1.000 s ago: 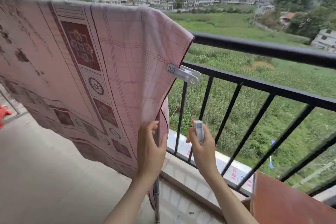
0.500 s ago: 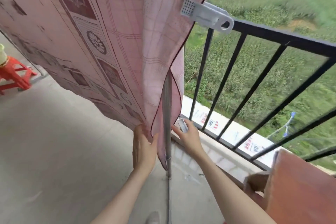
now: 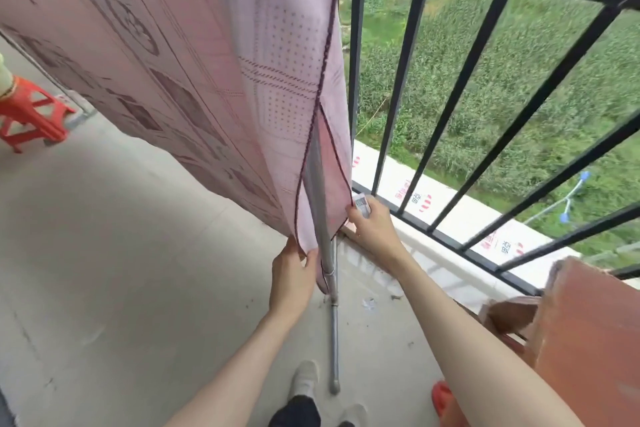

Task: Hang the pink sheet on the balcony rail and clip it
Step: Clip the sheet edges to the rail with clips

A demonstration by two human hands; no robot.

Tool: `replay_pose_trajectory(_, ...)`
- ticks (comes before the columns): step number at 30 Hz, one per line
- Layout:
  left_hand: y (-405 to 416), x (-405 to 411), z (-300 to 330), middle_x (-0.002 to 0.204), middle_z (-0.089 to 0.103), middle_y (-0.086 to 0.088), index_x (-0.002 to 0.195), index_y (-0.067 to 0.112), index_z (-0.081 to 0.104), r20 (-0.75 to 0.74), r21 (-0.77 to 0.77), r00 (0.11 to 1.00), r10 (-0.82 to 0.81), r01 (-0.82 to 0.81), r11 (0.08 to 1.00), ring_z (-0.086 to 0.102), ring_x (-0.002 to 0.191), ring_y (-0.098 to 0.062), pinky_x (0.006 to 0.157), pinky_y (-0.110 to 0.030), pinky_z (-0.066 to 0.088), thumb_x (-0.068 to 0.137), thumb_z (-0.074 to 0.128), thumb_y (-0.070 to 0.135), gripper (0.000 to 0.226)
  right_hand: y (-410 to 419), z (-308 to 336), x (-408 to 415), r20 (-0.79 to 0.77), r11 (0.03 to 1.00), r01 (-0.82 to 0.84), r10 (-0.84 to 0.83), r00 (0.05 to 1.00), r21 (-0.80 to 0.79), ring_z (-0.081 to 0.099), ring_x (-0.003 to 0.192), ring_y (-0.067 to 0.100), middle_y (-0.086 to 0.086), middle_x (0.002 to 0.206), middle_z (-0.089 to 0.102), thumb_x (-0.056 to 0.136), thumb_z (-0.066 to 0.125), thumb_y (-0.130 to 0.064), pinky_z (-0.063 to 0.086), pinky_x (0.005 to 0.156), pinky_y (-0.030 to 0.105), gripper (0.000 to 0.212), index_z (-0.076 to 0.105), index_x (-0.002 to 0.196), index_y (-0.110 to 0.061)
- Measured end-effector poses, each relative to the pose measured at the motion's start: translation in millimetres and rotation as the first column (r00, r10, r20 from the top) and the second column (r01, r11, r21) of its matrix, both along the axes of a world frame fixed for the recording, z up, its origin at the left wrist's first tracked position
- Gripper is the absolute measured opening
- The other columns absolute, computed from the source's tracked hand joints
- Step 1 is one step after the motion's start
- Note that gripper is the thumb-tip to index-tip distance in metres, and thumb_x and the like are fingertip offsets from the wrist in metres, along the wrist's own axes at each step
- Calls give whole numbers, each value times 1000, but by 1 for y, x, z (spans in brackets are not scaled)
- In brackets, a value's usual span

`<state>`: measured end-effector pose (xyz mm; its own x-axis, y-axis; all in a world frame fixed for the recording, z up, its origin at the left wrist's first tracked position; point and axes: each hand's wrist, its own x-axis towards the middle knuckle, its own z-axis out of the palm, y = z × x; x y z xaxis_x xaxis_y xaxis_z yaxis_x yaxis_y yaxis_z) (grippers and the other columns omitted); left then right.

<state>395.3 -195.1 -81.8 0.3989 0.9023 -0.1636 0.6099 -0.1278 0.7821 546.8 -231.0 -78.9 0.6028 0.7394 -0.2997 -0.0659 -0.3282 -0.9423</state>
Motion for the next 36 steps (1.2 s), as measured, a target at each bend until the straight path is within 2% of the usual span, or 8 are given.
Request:
replay_pose_trajectory(4, -6, 2, -3, 74, 62, -12, 75, 8, 51, 4, -19, 1000, -3, 3, 1000, 55, 70, -25, 59, -21, 30, 87, 54, 6, 13, -8, 11, 34, 253, 956, 291, -291, 922, 41, 43, 62, 12, -4, 71, 48, 91, 44, -8, 34, 53, 19, 6, 46, 87, -13)
replay_pose_trajectory(7, -9, 5, -17, 87, 65, -17, 85, 1, 58, -4, -24, 1000, -5, 4, 1000, 60, 83, -30, 66, -24, 36, 85, 56, 3, 3, -13, 7, 39, 361, 977, 214, -207, 909, 21, 41, 61, 4, -10, 69, 45, 91, 49, -12, 31, 52, 16, 7, 47, 85, -14)
replay_pose_trajectory(12, 2, 12, -38, 113, 61, -15, 111, 0, 60, 6, 50, 998, 63, -63, 997, 55, 108, -29, 92, -37, 45, 81, 65, 12, 33, 5, -33, 19, 336, 992, 126, -124, 934, 16, 47, 67, 16, 1, 76, 54, 83, 58, -20, 35, 61, 31, 10, 50, 82, -15)
replay_pose_trajectory(16, 7, 12, -63, 108, 65, -16, 103, 0, 61, -41, 15, 997, 68, -68, 998, 59, 101, -32, 85, -32, 46, 86, 62, 16, 24, 21, -71, 7, 395, 982, 184, -151, 906, -45, 49, 89, 20, 7, 101, 51, 82, 58, -26, 36, 69, 30, 17, 51, 94, -16)
replay_pose_trajectory(21, 4, 13, -82, 99, 69, -15, 95, 4, 60, -11, 61, 997, 76, -75, 995, 63, 91, -28, 65, -16, 31, 89, 55, 10, 10, 26, -111, 15, 437, 927, 302, -182, 881, -223, 52, 98, 29, 9, 114, 50, 88, 48, -19, 33, 71, 31, 22, 52, 108, -11)
replay_pose_trajectory(27, -9, 20, -91, 86, 67, -15, 82, 5, 57, -39, 75, 999, -1, 4, 997, 59, 80, -27, 65, -23, 35, 87, 56, 6, 5, 4, -139, 26, 378, 923, 291, -183, 908, -251, 49, 74, 30, 8, 85, 55, 88, 44, -14, 31, 57, 33, 8, 44, 80, -12)
replay_pose_trajectory(32, -31, 23, -103, 84, 60, 2, 79, 24, 50, 12, 27, 999, -31, 31, 999, 57, 77, -11, 66, -10, 36, 86, 56, 2, 24, -37, -159, -10, 322, 976, 134, -74, 944, -170, 53, 75, 36, 17, 85, 62, 87, 56, -20, 37, 59, 37, 14, 54, 87, -7)
replay_pose_trajectory(36, -31, 34, -109, 83, 61, 3, 85, 23, 54, 62, 27, 998, -11, 10, 1000, 58, 73, -1, 66, -1, 37, 85, 58, 1, 22, -47, -156, -26, 239, 994, 88, -69, 969, -66, 44, 71, 10, -16, 75, 54, 83, 62, -20, 30, 55, 16, 6, 64, 87, -16)
